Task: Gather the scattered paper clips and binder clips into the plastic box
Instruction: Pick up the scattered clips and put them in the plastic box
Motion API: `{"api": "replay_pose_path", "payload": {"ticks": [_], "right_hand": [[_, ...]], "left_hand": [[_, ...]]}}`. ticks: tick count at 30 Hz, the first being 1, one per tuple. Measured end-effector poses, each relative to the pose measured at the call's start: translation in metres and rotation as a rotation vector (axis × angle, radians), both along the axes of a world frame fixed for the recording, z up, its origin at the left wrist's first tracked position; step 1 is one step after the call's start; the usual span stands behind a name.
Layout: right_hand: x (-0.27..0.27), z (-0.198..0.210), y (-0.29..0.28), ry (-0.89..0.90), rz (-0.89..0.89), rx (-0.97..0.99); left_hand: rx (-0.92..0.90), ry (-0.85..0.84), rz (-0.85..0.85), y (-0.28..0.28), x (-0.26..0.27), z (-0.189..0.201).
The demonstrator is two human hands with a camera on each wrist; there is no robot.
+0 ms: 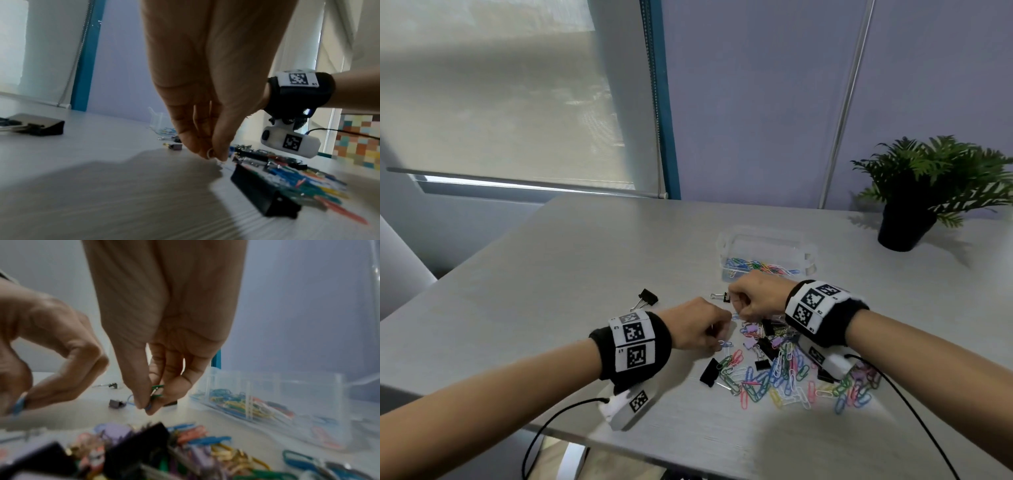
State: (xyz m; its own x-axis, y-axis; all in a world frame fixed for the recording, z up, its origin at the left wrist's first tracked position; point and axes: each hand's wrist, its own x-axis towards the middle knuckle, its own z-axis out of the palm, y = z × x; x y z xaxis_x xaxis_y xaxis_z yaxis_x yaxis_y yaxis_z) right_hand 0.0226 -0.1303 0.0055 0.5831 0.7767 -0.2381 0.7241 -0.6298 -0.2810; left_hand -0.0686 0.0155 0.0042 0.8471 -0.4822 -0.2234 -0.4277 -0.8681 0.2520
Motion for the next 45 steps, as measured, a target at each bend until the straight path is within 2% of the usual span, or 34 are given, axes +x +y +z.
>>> {"api": "replay_pose_path", "payload": {"ticks": [3, 6, 13, 16, 21, 26, 31, 33, 39, 45], "right_hand": [[-0.008, 0.012, -0.007, -0.011, 0.021, 0.074], [-0.03, 0.023, -0.016, 0.006, 0.046, 0.064], [-0.076, 0.019, -0.036, 0.089, 0.114, -0.075], [-0.085, 0.002, -0.034, -0.001, 0.171, -0.117], [-0.084, -0.003, -0.029, -0.078, 0.145, -0.118], [-0.076, 0.003, -0.036, -0.052, 0.074, -0.006], [-0.064, 0.011, -0.051, 0.047, -0.049, 0.17], [-0.059, 0.016, -0.055, 0.09, -0.105, 0.262], [-0.042, 0.029, -0.059, 0.153, -0.242, 0.418], [-0.034, 0.032, -0.061, 0.136, -0.257, 0.387]], "left_hand": [[-0.103, 0.046, 0.047, -0.002, -0.001, 0.0], [-0.113, 0.103, 0.072, -0.006, -0.001, -0.001], [0.127, 0.042, 0.073, -0.022, 0.001, -0.01], [0.207, 0.055, 0.069, -0.026, 0.002, -0.009], [0.266, 0.121, 0.083, -0.029, 0.003, -0.004], [0.206, 0.189, 0.111, -0.023, 0.006, 0.001], [-0.034, 0.232, 0.221, -0.012, 0.01, 0.006], [-0.06, 0.233, 0.226, -0.014, 0.011, 0.008], [0.084, 0.13, 0.174, -0.032, 0.004, -0.007], [0.174, 0.097, 0.157, -0.039, 0.003, -0.012]]}}
